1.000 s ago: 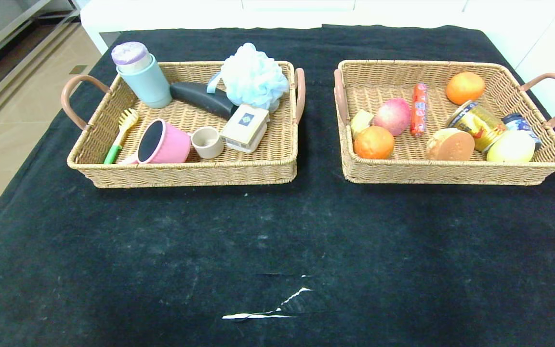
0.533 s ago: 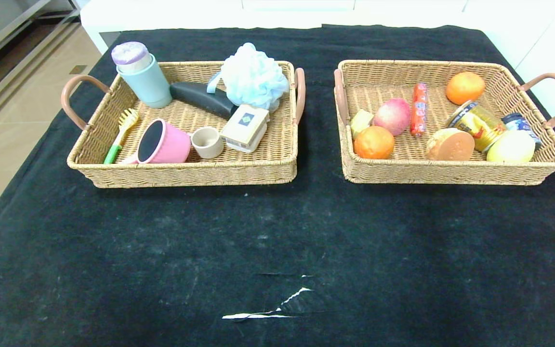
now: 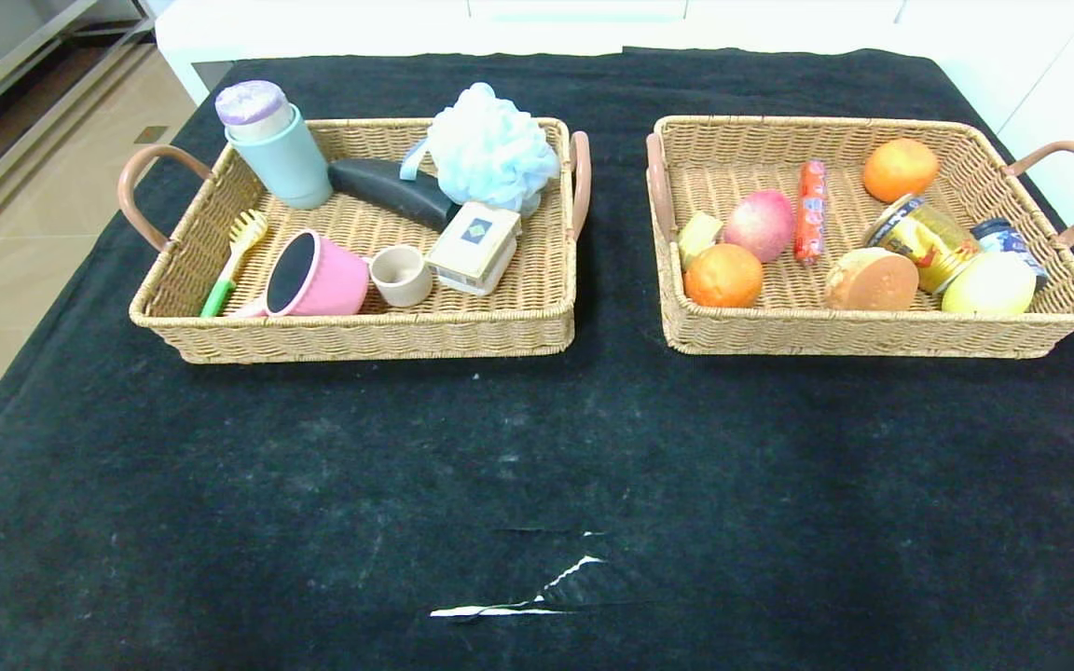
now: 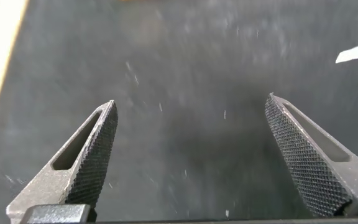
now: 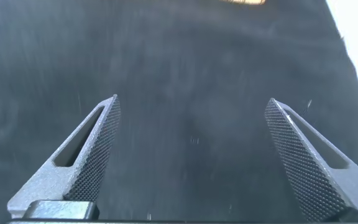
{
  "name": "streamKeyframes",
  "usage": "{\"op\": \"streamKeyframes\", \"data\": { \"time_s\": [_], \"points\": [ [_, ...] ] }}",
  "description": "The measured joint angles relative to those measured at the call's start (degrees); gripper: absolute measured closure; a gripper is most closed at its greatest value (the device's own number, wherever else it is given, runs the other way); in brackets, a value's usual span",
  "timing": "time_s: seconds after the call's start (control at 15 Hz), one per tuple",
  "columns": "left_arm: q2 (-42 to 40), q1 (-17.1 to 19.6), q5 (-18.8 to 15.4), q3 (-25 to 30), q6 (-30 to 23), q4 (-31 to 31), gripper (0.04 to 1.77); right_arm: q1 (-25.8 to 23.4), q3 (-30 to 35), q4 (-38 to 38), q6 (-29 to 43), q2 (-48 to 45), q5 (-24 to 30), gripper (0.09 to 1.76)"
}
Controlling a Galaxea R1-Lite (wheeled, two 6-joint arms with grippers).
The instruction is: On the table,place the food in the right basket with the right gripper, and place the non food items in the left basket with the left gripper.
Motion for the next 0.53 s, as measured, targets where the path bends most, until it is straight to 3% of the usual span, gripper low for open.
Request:
{"op": "streamKeyframes", "data": {
  "time_s": [0.27,0.53],
  "points": [
    [0.00,0.02,-0.02,2.49,-0.60,0.18,0.09,0.00,0.33,3.12,1.19,0.00,-1.22,0.15],
    [0.00,0.02,0.50,2.67,-4.46,0.38,0.09,0.06,0.33,3.19,2.65,0.00,-1.68,0.15]
  ]
}}
